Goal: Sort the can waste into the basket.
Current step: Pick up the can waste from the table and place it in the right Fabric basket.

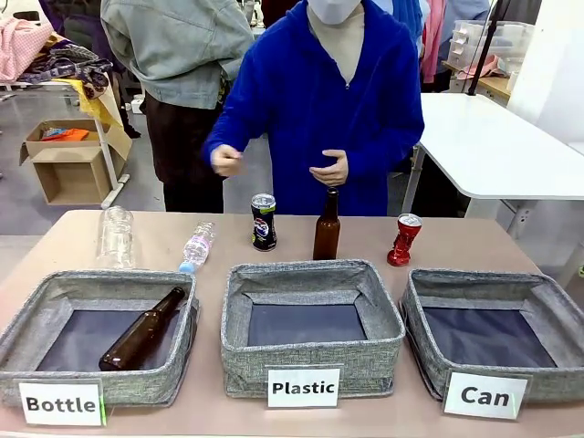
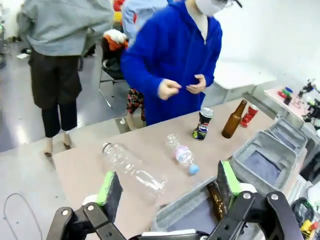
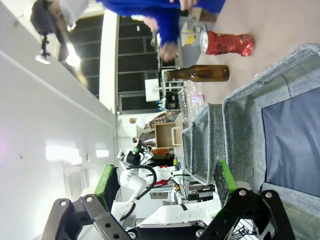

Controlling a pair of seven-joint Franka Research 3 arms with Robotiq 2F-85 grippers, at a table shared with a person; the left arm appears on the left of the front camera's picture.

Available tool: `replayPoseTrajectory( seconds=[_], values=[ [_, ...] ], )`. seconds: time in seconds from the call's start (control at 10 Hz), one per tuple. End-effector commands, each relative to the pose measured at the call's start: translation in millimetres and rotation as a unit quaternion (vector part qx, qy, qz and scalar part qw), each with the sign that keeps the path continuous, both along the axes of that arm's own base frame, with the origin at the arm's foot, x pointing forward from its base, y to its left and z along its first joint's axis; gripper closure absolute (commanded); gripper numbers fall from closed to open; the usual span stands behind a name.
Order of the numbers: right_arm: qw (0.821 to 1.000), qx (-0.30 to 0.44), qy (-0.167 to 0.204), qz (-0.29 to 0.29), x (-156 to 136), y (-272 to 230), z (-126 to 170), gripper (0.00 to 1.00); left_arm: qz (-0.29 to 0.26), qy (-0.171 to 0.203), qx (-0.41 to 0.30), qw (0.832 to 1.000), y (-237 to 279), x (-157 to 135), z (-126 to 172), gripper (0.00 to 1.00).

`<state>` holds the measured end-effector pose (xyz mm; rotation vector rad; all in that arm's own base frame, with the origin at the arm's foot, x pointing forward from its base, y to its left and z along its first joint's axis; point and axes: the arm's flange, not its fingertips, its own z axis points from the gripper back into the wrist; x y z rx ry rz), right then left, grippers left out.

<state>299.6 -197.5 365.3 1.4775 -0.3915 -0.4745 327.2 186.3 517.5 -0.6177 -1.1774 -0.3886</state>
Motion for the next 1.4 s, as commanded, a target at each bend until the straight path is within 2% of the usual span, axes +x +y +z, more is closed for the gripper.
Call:
replayPoseTrajectory(
  seconds=[0.0, 0.2, 0.3, 0.4, 0.5, 0.6, 0.9, 1.1, 1.3],
  values=[
    [1.000, 0.004, -0.009, -0.002, 1, 0, 2, 0.00, -0.020, 0.037, 0.022, 0.999, -46, 65, 15, 0.00],
    [1.000, 0.004, -0.009, -0.002, 1, 0, 2, 0.00, -0.055, 0.101, 0.041, 0.993, -120, 144, 5, 0.00],
    [1.000, 0.004, -0.009, -0.002, 1, 0, 2, 0.00, -0.088, 0.137, 0.051, 0.985, -164, 183, -11, 0.00],
    [1.000, 0.004, -0.009, -0.002, 1, 0, 2, 0.00, -0.111, 0.157, 0.070, 0.979, -217, 224, -28, 0.00],
    [1.000, 0.004, -0.009, -0.002, 1, 0, 2, 0.00, -0.104, 0.153, 0.091, 0.979, -259, 252, -44, 0.00],
    [1.000, 0.004, -0.009, -0.002, 1, 0, 2, 0.00, -0.129, 0.147, 0.105, 0.975, -294, 275, -61, 0.00],
    [1.000, 0.004, -0.009, -0.002, 1, 0, 2, 0.00, -0.203, 0.086, 0.142, 0.965, -361, 316, -121, 0.00],
    [1.000, 0.004, -0.009, -0.002, 1, 0, 2, 0.00, -0.288, 0.066, 0.141, 0.945, -372, 324, -152, 0.00],
    [1.000, 0.004, -0.009, -0.002, 1, 0, 2, 0.00, -0.367, 0.059, 0.145, 0.917, -361, 324, -173, 0.00]
  ],
)
